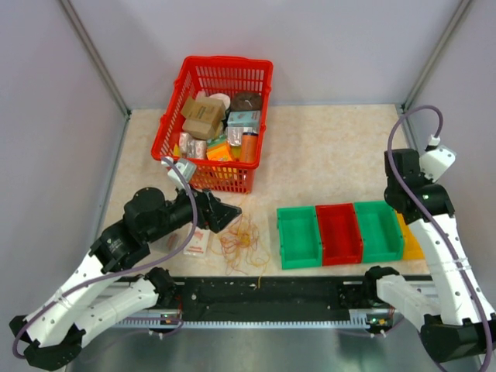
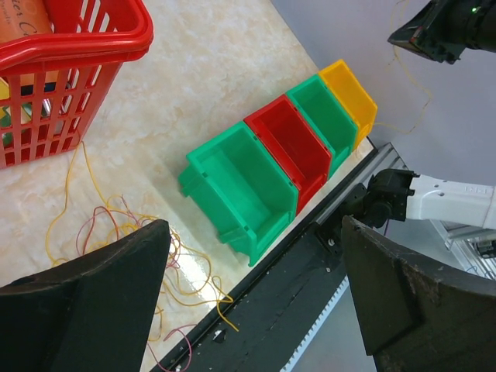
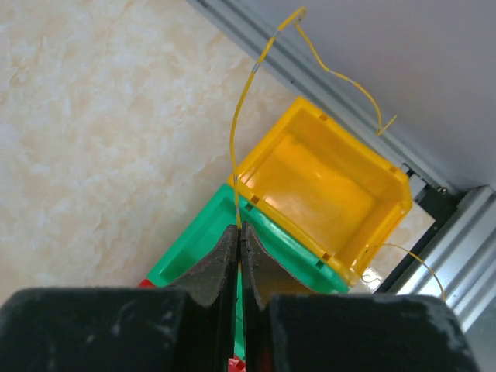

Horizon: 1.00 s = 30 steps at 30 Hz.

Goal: Untangle the cables

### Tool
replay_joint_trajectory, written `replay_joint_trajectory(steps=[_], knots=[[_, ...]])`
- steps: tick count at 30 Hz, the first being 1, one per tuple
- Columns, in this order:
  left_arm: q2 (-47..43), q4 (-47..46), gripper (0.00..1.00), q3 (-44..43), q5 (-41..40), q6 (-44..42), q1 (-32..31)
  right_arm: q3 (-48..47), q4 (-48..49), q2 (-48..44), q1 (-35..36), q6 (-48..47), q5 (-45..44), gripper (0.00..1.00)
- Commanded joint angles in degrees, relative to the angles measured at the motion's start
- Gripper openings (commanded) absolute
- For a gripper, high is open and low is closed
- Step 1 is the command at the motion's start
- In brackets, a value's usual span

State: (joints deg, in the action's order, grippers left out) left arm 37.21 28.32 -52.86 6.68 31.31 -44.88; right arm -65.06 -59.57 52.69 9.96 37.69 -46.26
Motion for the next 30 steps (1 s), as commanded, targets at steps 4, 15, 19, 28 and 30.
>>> replay_joint_trajectory(steps=[4, 15, 19, 28, 30], knots=[[0.14, -0.81, 0.95, -1.63, 1.15, 0.24, 0.15, 5.90, 6.04, -1.18, -0.81, 12.66, 8.03, 0.00], [1.37, -0.02, 0.95, -3.03, 1.76, 0.68, 0.15, -0.50, 17.02, 2.07, -4.16, -1.55, 9.70, 0.00], [2.60, 0.95, 0.95, -4.09, 2.46, 0.77, 0.15, -6.03, 18.52, 2.25, -4.16, -8.93, 9.96, 0.00], [4.97, 0.78, 0.95, -5.32, 2.81, 2.79, 0.15, -7.46, 25.91, -0.21, -4.24, -16.08, 11.72, 0.00], [5.33, 0.43, 0.95, -5.59, 3.60, 2.97, 0.15, -5.70, 26.35, -1.52, -4.24, -15.11, 11.63, 0.00]])
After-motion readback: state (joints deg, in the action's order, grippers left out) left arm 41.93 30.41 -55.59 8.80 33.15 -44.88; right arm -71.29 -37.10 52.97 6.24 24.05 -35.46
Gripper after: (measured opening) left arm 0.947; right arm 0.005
